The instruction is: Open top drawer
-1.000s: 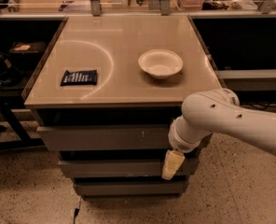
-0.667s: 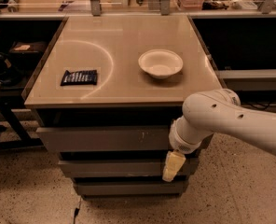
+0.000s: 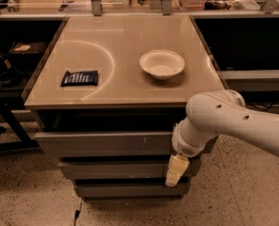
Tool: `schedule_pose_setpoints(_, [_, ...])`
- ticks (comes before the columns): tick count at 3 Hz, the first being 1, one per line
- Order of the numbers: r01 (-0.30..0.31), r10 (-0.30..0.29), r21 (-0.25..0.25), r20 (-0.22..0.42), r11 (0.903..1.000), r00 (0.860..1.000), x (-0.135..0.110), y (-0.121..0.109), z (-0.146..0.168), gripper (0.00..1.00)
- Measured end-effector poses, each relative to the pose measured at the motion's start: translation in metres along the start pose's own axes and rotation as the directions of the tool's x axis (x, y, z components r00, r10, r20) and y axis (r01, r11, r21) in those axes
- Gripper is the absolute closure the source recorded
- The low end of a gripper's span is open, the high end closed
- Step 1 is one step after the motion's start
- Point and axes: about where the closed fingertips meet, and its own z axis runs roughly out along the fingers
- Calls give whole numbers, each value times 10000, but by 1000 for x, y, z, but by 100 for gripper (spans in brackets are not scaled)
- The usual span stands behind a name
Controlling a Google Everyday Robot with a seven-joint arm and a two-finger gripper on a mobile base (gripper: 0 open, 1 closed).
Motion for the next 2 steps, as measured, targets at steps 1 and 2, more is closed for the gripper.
schedule_pose_setpoints(1, [-30,32,-375,36,9993,10000,5,12,-3,0])
schedule_pose_setpoints(2, [-36,42,-758,82,9971,10000,13,31,-17,0])
